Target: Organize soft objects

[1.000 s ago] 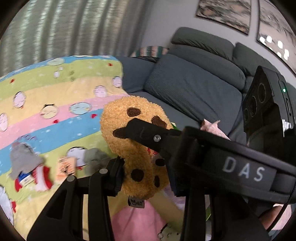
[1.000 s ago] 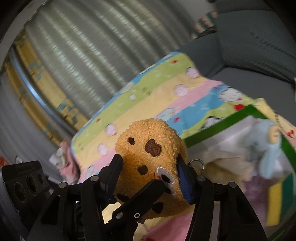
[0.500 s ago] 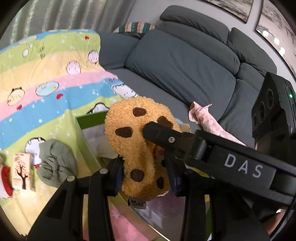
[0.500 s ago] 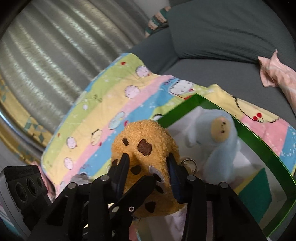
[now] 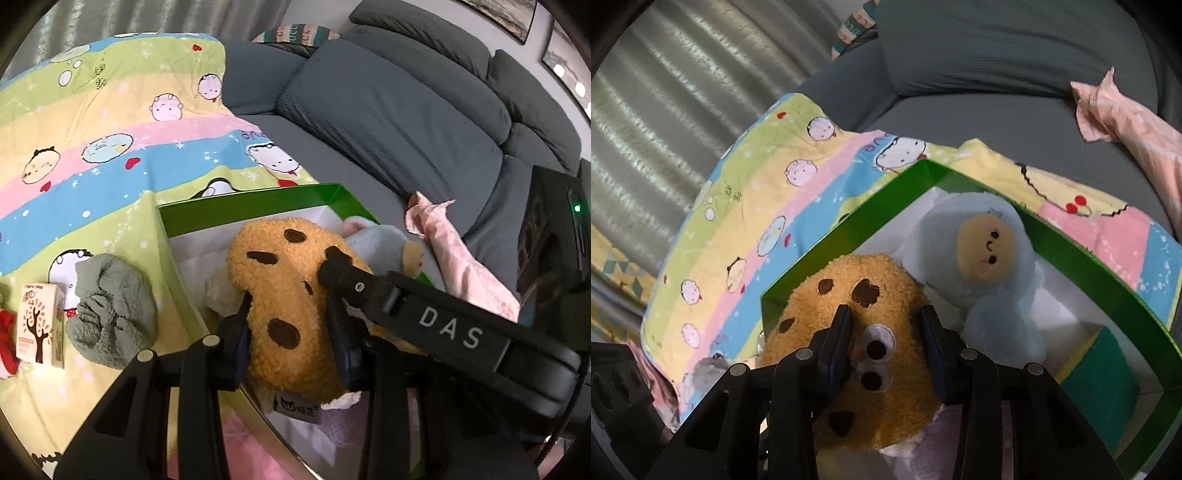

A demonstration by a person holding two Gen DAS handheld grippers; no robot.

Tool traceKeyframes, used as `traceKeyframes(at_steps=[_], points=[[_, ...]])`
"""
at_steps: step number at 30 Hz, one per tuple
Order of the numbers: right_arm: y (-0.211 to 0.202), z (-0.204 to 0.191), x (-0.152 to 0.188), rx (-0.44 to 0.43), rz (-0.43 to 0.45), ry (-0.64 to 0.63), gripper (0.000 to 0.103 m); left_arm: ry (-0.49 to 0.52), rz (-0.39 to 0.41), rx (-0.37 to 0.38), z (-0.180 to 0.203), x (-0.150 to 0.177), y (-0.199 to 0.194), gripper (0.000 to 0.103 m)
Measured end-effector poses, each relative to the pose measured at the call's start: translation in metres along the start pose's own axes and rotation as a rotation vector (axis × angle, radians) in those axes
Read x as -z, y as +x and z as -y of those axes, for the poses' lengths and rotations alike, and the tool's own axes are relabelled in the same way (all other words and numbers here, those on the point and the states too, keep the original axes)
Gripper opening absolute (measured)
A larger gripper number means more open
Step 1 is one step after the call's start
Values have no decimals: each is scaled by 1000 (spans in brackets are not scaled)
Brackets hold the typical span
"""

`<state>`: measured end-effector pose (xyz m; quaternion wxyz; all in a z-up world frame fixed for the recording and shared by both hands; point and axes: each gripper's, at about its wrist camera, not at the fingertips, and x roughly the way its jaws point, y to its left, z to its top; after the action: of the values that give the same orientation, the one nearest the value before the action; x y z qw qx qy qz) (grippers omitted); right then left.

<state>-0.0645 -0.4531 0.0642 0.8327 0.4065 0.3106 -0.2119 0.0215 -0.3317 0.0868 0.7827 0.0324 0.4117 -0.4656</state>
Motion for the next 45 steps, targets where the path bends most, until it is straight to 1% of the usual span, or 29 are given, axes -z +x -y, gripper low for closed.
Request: traceKeyframes(at_steps=[4,5,7,9,11,13,15,17,19,21,24,27,30,34,36,39,42,44,45], points=[[-1,1,0,-3,1,8,41,2,-7,-26,-2,0,2,38],[-2,2,0,-6,6,10,41,6,-10,-29,-2,0,0,40],[-4,2,-1,-4,20,6,41,17,-10,-37,-1,-1,-5,46],[-8,1,-2,4,36,-2,41,25,5,-51,-1,-1,-16,58],[-16,-2,-1,6,62,-16,41,25,32,-59,-3,-1,-28,67],[-24,-7,0,23,72,-24,48,14,76,-67,-8,0,-43,69],[-32,-11,1,27,100,-27,75,-13,100,-85,-17,3,-55,77],[-42,-18,3,3,148,-46,81,-46,110,-94,-27,7,-67,78],[-49,-27,5,-28,164,-67,81,-86,121,-110,-39,12,-81,82],[-54,-34,8,-66,167,-81,82,-121,135,-125,-50,17,-95,89],[-55,-46,10,-145,158,-103,86,-162,157,-168,-70,31,-118,89],[-55,-53,15,-179,151,-112,88,-202,165,-240,-95,53,-140,89],[-52,-64,19,-195,133,-127,90,-296,166,-344,-130,81,-164,89],[-44,-84,30,-237,99,-171,94,-433,164,-439,-173,121,-189,89],[-39,-96,38,-249,80,-201,94,-495,170,-469,-190,137,-198,89],[-21,-125,56,-252,19,-279,94,-610,185,-490,-222,162,-211,89],[-3,-154,77,-253,-49,-349,94,-732,201,-495,-244,174,-220,89],[9,-169,91,-251,-94,-377,94,-778,213,-498,-246,176,-229,89],[15,-180,100,-255,-120,-404,94,-780,224,-500,-245,174,-232,89]])
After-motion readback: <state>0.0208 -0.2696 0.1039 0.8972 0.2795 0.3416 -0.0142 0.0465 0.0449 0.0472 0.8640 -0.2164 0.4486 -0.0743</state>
